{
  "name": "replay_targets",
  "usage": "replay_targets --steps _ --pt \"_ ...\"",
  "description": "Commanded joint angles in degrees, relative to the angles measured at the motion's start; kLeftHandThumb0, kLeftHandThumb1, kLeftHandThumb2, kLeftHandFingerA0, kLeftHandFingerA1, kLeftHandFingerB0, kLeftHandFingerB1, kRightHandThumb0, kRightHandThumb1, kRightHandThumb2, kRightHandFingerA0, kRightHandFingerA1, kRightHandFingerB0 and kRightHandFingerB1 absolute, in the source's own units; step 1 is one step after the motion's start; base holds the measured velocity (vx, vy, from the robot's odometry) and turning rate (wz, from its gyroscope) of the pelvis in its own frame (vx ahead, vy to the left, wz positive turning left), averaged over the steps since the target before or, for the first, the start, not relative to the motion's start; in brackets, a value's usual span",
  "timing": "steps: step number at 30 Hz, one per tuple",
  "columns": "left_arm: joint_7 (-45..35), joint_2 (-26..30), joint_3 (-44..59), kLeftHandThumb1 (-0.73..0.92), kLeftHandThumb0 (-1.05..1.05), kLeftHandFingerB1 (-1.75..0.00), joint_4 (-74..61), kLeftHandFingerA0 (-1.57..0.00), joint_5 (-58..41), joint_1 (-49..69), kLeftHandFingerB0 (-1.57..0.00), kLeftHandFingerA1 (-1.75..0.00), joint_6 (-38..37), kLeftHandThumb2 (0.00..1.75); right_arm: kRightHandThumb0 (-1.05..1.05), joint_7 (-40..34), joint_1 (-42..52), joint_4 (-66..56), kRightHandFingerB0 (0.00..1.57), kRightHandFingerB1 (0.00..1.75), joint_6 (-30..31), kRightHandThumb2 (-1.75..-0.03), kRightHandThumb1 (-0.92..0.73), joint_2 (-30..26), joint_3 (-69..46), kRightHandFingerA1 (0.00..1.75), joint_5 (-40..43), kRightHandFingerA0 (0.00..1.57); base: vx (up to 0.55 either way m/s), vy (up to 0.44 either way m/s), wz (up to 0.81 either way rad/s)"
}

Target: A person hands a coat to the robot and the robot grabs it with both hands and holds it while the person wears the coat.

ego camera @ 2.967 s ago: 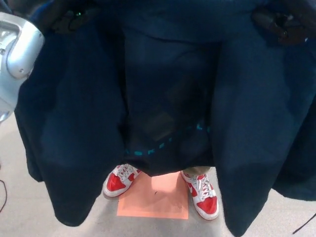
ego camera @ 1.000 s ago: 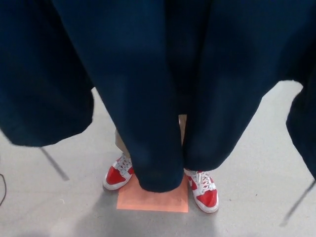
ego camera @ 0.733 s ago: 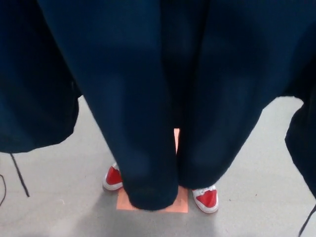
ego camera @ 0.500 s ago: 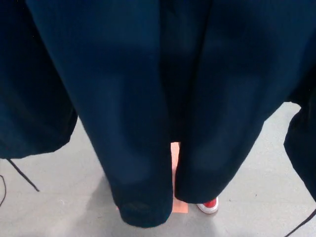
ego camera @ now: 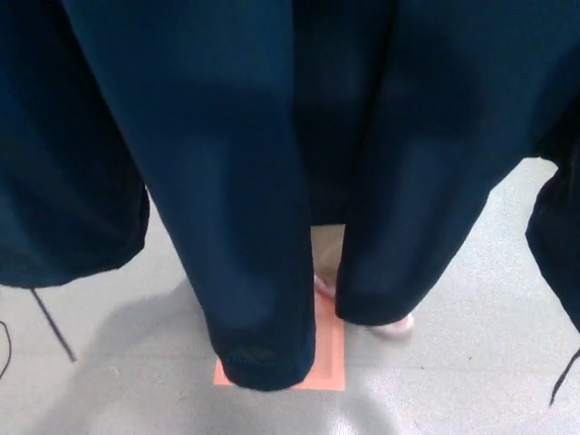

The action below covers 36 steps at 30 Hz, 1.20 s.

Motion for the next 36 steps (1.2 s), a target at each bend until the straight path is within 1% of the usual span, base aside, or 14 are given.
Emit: replay_targets --steps 1,13,14,15,16,17,18,19,24,25,27,29,33,36 --pt "0.59 3.83 0.27 0.75 -0.41 -1.63 1.34 -0.88 0.67 0.68 -0.64 -1.75 3.84 0.62 -0.4 0.02 -0.03 0.85 0.73 1.5 3.6 -0.64 -0.79 -4.49 -0.49 1.75 -0.29 0.92 0.0 0.0 0.0" --pt "0.03 3.67 -0.63 0.8 -0.4 -1.65 1.4 -0.87 1.34 0.79 -0.61 -1.75 4.81 0.63 -0.38 0.03 0.06 0.9 0.64 1.58 3.41 -0.64 -0.8 -4.7 0.21 1.75 -0.7 0.88 0.0 0.0 0.0" --pt "0.35 3.57 0.07 0.56 -0.48 -1.26 1.36 -1.18 0.57 1.06 -0.9 -1.42 4.61 0.94 -0.38 0.09 0.12 0.92 0.64 1.57 3.54 -0.64 -0.8 -4.67 0.5 1.75 -0.96 0.88 0.0 0.0 0.0" --pt "0.49 3.53 0.38 0.56 -0.48 -1.26 1.35 -1.18 0.22 1.17 -0.9 -1.42 4.52 0.94 -0.38 0.1 0.14 0.93 0.64 1.57 3.6 -0.64 -0.8 -4.67 0.65 1.75 -1.05 0.88 0.0 0.0 0.0" --pt "-0.08 3.46 0.39 0.78 -0.39 -1.66 1.38 -0.86 0.19 1.11 -0.61 -1.75 4.63 0.62 -0.38 -0.18 0.27 0.92 0.64 1.57 3.49 -0.64 -0.8 -4.74 0.65 1.75 -1.0 0.88 0.0 0.0 0.0" --pt "-0.57 3.44 0.17 0.74 -0.39 -1.18 1.39 -0.85 0.43 1.06 -0.76 -1.65 4.89 0.66 -0.4 -0.05 0.34 0.91 0.67 1.56 3.48 -0.65 -0.81 -4.73 0.61 1.75 -0.86 0.89 0.0 0.0 0.0" --pt "-0.88 3.46 -0.13 0.74 -0.39 -1.18 1.4 -0.85 0.75 1.03 -0.76 -1.65 5.17 0.66 -0.4 0.27 0.37 0.91 0.67 1.56 3.54 -0.65 -0.81 -4.68 0.53 1.75 -0.73 0.89 0.0 0.0 0.0" --pt "-0.81 3.34 -0.24 0.72 -0.4 -0.96 1.4 -0.89 0.88 1.03 -0.85 -1.53 5.62 0.66 -0.41 0.26 0.41 0.89 0.67 1.56 3.58 -0.65 -0.81 -4.67 0.54 1.75 -0.74 0.9 0.0 0.0 0.0" --pt "-0.27 3.49 -1.45 0.77 -0.36 -0.83 1.47 -0.87 1.91 1.15 -0.92 -1.58 6.31 0.68 -0.4 -0.26 0.47 0.8 0.63 1.58 3.4 -0.64 -0.81 -4.75 0.85 1.75 -1.09 0.88 0.0 0.0 0.0" --pt "-0.23 3.51 -1.9 0.77 -0.36 -0.83 1.52 -0.87 2.28 1.21 -0.92 -1.58 6.65 0.68 -0.4 -0.53 0.63 0.79 0.63 1.58 3.38 -0.64 -0.81 -4.78 1.09 1.75 -1.37 0.88 0.0 0.0 0.0" --pt "0.43 3.81 -3.81 0.78 -0.37 -1.42 1.55 -0.86 4.08 1.07 -0.7 -1.7 6.99 0.65 -0.39 -0.59 0.62 0.79 0.62 1.61 3.02 -0.64 -0.8 -4.83 0.78 1.75 -1.1 0.88 0.0 0.0 0.0" --pt "0.51 3.79 -3.79 0.79 -0.4 -1.52 1.53 -0.82 3.52 1.15 -0.69 -1.71 6.98 0.68 -0.4 -0.9 0.61 0.81 0.61 1.62 3.16 -0.64 -0.81 -4.71 1.02 1.75 -1.45 0.88 0.0 0.0 0.0" --pt "-0.17 3.99 -4.0 0.78 -0.4 -1.23 1.5 -0.84 3.47 1.0 -0.76 -1.65 6.3 0.68 -0.4 -1.16 0.76 0.88 0.6 1.64 3.16 -0.64 -0.81 -4.57 1.16 1.75 -1.7 0.88 0.0 0.0 0.0" --pt "-0.33 3.93 -3.79 0.77 -0.36 -1.17 1.54 -0.85 3.26 1.0 -0.8 -1.66 6.59 0.67 -0.41 -1.02 0.72 0.93 0.6 1.63 3.52 -0.64 -0.82 -4.51 1.55 1.75 -2.23 0.88 0.0 0.0 0.0"
